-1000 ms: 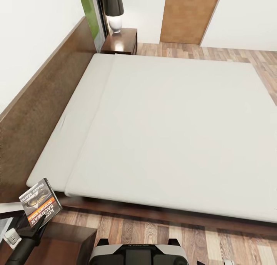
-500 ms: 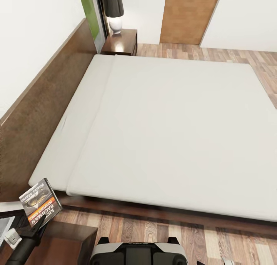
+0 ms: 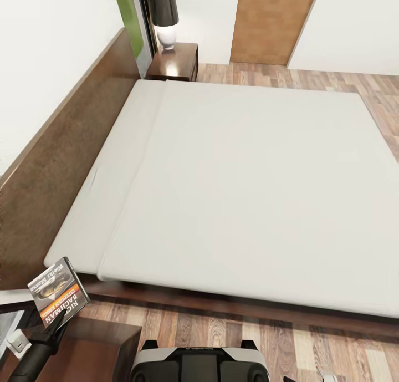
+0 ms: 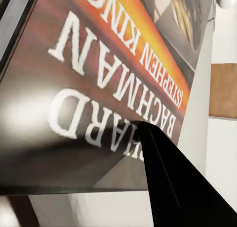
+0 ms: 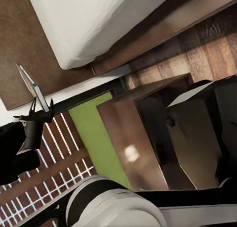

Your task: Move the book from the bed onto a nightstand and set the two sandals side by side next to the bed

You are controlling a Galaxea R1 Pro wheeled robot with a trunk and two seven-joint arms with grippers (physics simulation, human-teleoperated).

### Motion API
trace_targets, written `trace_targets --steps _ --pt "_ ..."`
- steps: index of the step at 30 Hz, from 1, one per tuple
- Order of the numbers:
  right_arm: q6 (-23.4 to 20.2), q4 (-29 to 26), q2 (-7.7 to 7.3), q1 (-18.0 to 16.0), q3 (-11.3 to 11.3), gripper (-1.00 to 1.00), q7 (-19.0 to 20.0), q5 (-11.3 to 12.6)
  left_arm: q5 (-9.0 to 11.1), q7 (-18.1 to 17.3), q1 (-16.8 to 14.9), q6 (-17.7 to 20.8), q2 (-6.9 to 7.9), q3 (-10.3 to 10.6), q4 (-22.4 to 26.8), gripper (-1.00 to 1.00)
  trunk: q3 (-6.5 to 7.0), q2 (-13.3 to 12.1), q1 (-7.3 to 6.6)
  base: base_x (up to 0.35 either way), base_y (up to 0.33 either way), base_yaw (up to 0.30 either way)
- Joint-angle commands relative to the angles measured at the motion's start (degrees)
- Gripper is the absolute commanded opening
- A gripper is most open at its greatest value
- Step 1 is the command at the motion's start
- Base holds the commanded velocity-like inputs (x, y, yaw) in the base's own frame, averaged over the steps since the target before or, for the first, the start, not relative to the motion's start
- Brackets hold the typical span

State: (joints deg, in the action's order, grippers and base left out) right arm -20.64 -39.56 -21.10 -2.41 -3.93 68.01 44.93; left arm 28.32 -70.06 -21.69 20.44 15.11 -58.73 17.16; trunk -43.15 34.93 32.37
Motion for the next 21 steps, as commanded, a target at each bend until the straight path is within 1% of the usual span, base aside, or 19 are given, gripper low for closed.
trace_targets --steps 1,12,17,21 --pt "-0.5 0.0 -0.07 0.0 -0.3 1.0 0.0 0.6 0.2 -0.1 0.0 0.5 0.01 0.0 0.0 -1.0 0.14 -0.4 -0.21 0.0 0.0 0.0" --pt "-0.5 0.0 -0.08 0.0 -0.3 1.0 0.0 0.6 0.2 -0.1 0.0 0.5 -0.01 0.0 0.0 -1.0 2.12 -4.8 -2.62 0.0 0.0 -0.002" --pt "-0.5 0.0 -0.08 0.0 -0.3 1.0 0.1 0.6 0.2 -0.1 0.0 0.5 -0.02 0.0 0.0 -1.0 3.02 -6.8 -3.72 0.0 0.0 -0.089" --pt "-0.5 0.0 -0.08 0.0 -0.3 1.0 0.1 0.6 0.2 -0.1 0.0 0.5 -0.03 0.0 0.0 -1.0 3.74 -8.4 -4.6 0.0 0.0 -0.03"
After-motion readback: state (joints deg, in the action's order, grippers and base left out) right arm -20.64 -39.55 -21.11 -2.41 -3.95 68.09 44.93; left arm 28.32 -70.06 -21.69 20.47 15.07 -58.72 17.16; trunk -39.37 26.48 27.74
